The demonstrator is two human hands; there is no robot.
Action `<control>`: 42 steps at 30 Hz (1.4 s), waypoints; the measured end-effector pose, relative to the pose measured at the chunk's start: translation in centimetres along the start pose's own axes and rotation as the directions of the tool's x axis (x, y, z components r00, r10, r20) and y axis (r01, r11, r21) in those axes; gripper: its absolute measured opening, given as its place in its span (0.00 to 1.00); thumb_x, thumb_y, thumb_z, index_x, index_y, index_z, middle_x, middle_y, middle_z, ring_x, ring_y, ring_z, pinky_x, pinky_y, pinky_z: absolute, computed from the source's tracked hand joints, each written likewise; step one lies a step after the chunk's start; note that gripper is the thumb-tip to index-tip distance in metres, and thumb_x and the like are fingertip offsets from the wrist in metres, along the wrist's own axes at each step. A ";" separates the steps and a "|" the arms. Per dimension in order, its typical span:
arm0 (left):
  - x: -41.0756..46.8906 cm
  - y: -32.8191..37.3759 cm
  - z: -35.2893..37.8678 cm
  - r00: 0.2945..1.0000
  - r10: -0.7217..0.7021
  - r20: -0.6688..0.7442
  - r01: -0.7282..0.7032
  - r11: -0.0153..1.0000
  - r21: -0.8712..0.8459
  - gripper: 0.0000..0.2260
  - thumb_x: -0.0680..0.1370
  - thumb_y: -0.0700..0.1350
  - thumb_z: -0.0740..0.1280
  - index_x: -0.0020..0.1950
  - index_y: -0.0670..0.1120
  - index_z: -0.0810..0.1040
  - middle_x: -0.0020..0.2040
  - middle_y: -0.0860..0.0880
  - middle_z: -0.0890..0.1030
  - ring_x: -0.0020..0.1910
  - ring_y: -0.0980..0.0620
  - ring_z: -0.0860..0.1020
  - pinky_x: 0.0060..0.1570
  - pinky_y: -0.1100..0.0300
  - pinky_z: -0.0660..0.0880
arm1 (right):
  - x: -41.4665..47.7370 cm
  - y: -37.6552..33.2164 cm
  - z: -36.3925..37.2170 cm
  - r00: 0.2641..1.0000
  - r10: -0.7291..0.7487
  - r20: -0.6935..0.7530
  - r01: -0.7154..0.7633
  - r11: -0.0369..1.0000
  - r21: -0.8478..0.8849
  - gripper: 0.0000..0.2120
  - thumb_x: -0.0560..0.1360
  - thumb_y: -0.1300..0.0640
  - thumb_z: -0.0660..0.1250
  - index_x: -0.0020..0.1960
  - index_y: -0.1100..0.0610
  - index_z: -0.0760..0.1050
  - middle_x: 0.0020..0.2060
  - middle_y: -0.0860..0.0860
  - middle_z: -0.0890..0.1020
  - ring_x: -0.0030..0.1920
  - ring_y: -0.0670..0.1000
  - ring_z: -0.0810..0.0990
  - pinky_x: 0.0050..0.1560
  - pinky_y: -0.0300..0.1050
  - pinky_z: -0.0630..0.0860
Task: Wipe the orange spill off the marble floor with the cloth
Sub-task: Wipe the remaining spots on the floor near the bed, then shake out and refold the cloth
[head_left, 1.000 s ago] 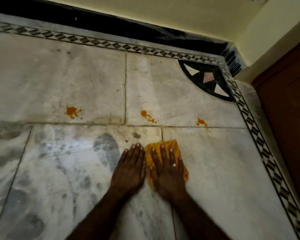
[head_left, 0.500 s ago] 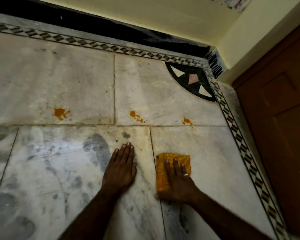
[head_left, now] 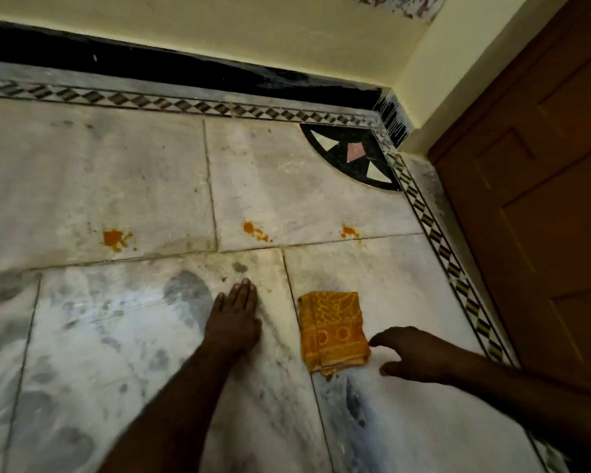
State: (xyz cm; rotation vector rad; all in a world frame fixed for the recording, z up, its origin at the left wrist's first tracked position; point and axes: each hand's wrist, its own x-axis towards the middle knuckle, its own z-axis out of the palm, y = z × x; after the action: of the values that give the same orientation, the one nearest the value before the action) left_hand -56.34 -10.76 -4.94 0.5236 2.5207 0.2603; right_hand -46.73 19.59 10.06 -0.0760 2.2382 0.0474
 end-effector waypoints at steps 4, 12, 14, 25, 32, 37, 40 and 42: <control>0.1 -0.9 -1.6 0.995 0.019 0.095 -0.025 0.998 0.063 0.35 0.83 0.55 0.55 0.82 0.45 0.39 0.82 0.45 0.38 0.81 0.48 0.42 0.78 0.46 0.42 | 5.3 -0.5 2.5 0.991 -0.007 -0.131 -0.002 0.997 -0.072 0.27 0.76 0.48 0.67 0.73 0.51 0.67 0.68 0.54 0.72 0.65 0.59 0.75 0.62 0.51 0.73; -3.5 1.2 -1.7 0.997 0.049 0.058 -0.043 0.994 -0.102 0.33 0.84 0.55 0.56 0.82 0.47 0.44 0.83 0.43 0.47 0.81 0.45 0.54 0.78 0.46 0.49 | 8.9 0.0 3.3 0.973 -0.113 -0.202 0.099 0.992 -0.080 0.23 0.73 0.46 0.68 0.66 0.48 0.70 0.60 0.53 0.71 0.57 0.58 0.76 0.52 0.48 0.74; -3.7 1.8 -1.8 0.997 0.036 0.068 -0.028 0.991 -0.128 0.32 0.84 0.55 0.56 0.82 0.48 0.45 0.83 0.43 0.48 0.80 0.45 0.55 0.78 0.47 0.50 | 9.2 0.4 2.9 0.967 -0.128 -0.220 0.111 0.990 -0.090 0.21 0.74 0.44 0.66 0.66 0.47 0.72 0.61 0.52 0.73 0.59 0.57 0.76 0.54 0.47 0.75; -5.3 5.3 -2.0 0.996 -0.024 0.084 0.043 0.972 -0.229 0.31 0.84 0.56 0.58 0.82 0.48 0.49 0.82 0.44 0.53 0.76 0.42 0.65 0.72 0.50 0.64 | 9.0 0.5 4.2 0.936 -0.281 -0.211 0.230 0.944 -0.237 0.35 0.71 0.50 0.72 0.73 0.51 0.62 0.70 0.55 0.63 0.65 0.62 0.68 0.55 0.54 0.75; -5.0 8.1 -2.2 0.995 -0.035 0.093 0.057 0.967 -0.248 0.32 0.83 0.55 0.61 0.82 0.49 0.50 0.82 0.44 0.56 0.77 0.44 0.63 0.72 0.48 0.67 | 8.8 2.0 1.7 0.918 -0.311 -0.248 0.341 0.935 0.092 0.17 0.73 0.53 0.69 0.62 0.51 0.80 0.59 0.52 0.82 0.60 0.52 0.79 0.56 0.41 0.72; -5.0 10.5 -3.9 0.998 0.015 0.062 0.009 0.930 -0.366 0.38 0.78 0.52 0.71 0.82 0.50 0.53 0.79 0.44 0.64 0.76 0.45 0.65 0.71 0.53 0.67 | 8.0 3.1 -2.6 0.908 -0.253 -0.334 0.370 0.860 0.351 0.11 0.75 0.53 0.74 0.57 0.50 0.83 0.49 0.45 0.84 0.50 0.44 0.81 0.49 0.29 0.73; -5.1 11.3 -5.0 0.999 0.019 0.043 0.000 0.913 -0.408 0.42 0.74 0.52 0.75 0.81 0.51 0.54 0.77 0.44 0.67 0.75 0.45 0.67 0.70 0.55 0.66 | 7.3 3.6 -4.9 0.899 -0.234 -0.369 0.392 0.806 0.444 0.08 0.73 0.56 0.76 0.52 0.49 0.84 0.43 0.45 0.85 0.47 0.48 0.84 0.56 0.52 0.80; -5.1 11.7 -5.3 1.000 0.012 0.023 -0.001 0.908 -0.418 0.44 0.73 0.53 0.77 0.81 0.50 0.55 0.78 0.45 0.67 0.75 0.45 0.66 0.68 0.57 0.65 | 6.7 3.5 -6.2 0.882 -0.247 -0.402 0.419 0.799 0.430 0.07 0.73 0.59 0.75 0.51 0.51 0.84 0.41 0.46 0.85 0.45 0.50 0.84 0.54 0.55 0.80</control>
State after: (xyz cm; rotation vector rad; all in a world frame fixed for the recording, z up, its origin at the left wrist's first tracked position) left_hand -51.67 -2.67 5.29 0.3568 2.3400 0.7710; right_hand -55.99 22.43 8.65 -0.2100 2.4563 -0.8098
